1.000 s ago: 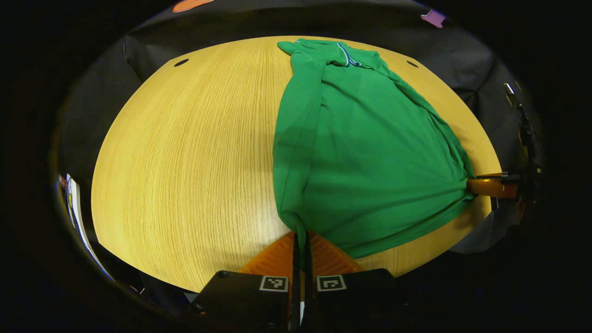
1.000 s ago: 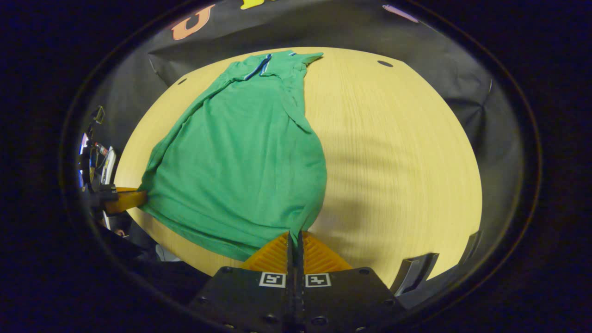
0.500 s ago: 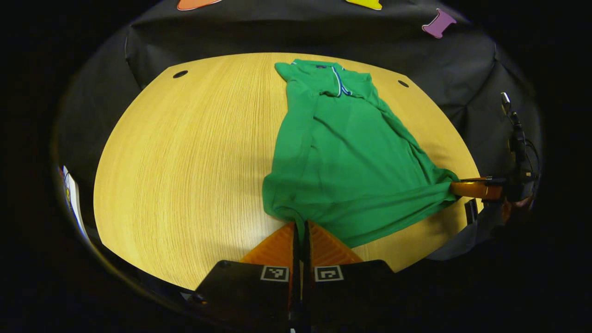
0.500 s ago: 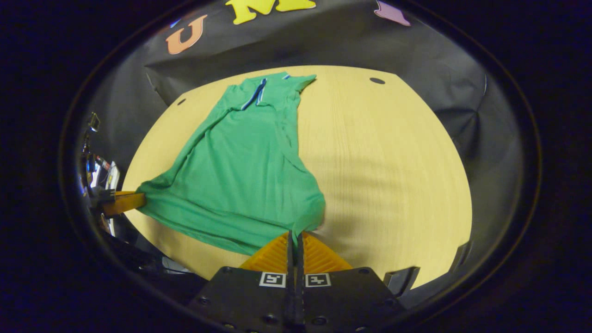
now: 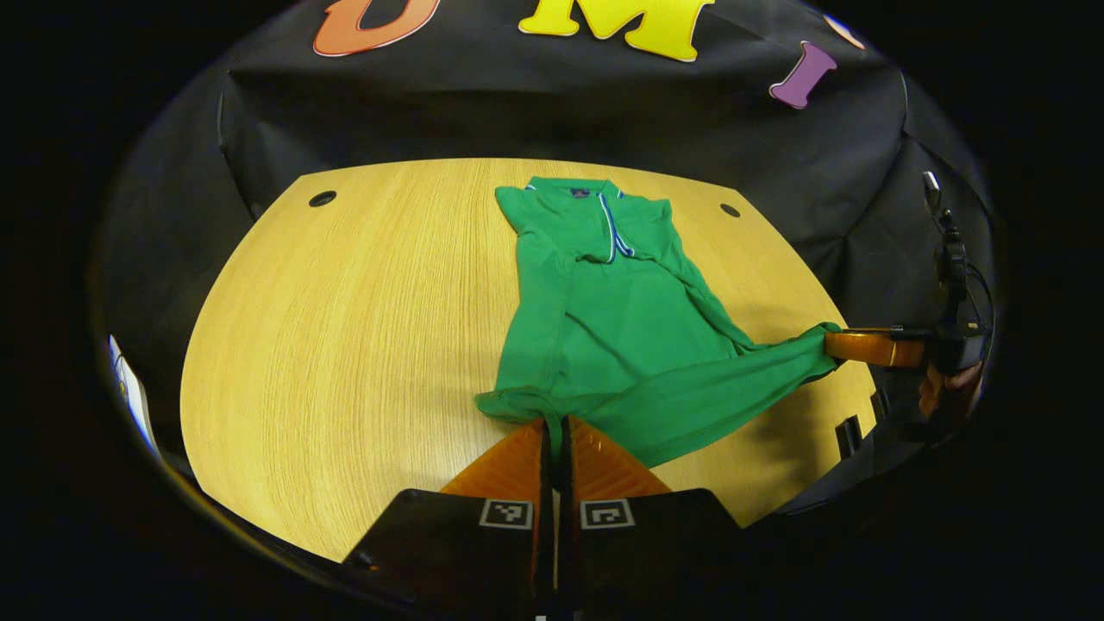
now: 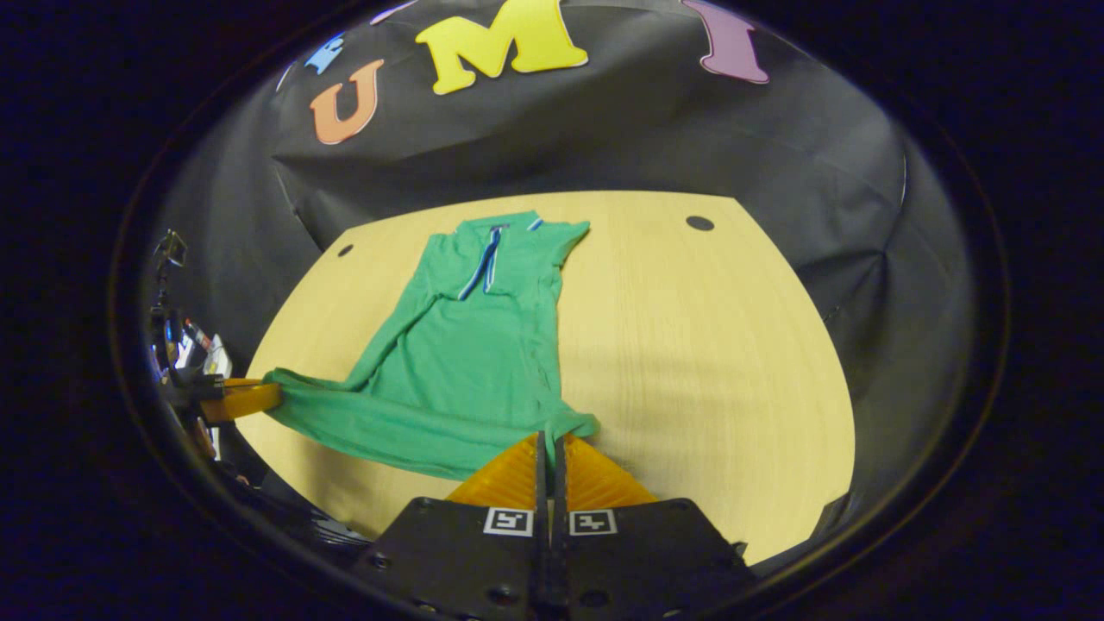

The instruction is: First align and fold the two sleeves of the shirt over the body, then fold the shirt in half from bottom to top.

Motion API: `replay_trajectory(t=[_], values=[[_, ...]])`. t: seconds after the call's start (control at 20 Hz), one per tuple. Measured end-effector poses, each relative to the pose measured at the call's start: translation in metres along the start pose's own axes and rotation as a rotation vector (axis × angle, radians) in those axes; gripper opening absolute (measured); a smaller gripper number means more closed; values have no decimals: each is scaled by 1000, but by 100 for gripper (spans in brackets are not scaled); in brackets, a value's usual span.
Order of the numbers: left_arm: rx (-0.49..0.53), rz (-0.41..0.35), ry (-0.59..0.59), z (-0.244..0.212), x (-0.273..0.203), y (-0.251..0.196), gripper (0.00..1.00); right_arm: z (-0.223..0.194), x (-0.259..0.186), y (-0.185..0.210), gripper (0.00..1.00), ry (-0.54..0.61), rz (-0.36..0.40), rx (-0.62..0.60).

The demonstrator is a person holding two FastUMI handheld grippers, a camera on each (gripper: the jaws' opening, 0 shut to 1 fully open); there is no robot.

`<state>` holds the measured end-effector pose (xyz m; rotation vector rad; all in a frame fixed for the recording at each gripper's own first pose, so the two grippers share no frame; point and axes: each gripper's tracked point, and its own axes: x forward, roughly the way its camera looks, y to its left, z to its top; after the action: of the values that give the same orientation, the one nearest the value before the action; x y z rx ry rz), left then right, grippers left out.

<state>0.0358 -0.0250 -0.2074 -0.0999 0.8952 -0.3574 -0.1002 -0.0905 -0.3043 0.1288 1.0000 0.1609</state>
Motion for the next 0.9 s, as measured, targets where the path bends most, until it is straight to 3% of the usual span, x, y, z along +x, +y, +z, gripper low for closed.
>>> replay_trajectory(t=[0.9], values=[[39, 3, -303, 182, 22, 2, 7, 158, 6, 3, 1, -230, 10, 26]])
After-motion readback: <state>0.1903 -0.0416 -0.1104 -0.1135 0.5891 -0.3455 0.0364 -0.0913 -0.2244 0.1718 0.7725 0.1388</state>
